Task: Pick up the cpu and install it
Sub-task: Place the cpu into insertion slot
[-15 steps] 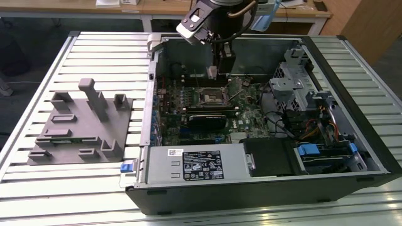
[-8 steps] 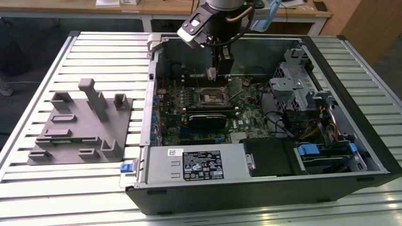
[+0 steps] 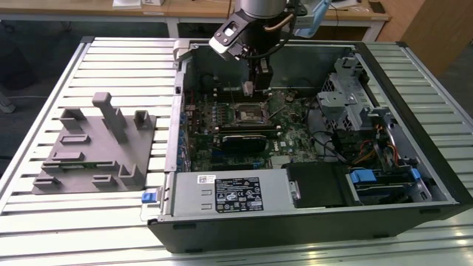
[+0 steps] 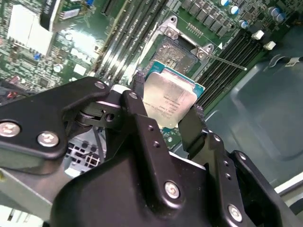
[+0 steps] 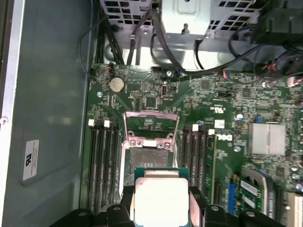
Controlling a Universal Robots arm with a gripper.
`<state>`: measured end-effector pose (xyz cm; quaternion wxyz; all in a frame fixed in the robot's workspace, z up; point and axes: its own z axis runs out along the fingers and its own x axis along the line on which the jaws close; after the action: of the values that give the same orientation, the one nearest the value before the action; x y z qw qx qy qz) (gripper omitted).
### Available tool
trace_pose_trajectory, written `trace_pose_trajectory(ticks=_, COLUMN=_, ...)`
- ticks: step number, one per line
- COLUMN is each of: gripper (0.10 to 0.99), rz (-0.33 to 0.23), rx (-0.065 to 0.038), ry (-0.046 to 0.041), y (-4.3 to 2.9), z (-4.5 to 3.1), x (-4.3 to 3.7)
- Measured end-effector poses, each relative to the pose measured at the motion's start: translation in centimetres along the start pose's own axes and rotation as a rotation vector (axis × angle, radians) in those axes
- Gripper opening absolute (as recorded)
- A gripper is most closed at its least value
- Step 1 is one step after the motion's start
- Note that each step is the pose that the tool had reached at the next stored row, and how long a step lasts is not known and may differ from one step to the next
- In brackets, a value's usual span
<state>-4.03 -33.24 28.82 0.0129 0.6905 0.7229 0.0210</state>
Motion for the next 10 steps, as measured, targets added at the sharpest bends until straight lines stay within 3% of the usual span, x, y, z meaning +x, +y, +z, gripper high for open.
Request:
trace_pose_trajectory(ticks=4, gripper=0.541, rz=0.001, rx=0.000, ry=0.0001, y=0.01, z=0.73, x=0.56)
trace_pose_trajectory(ticks=10, gripper=0.541, rz=0.024, rx=0.000, ry=-0.0011, y=-0.04, z=1.82, x=0.61)
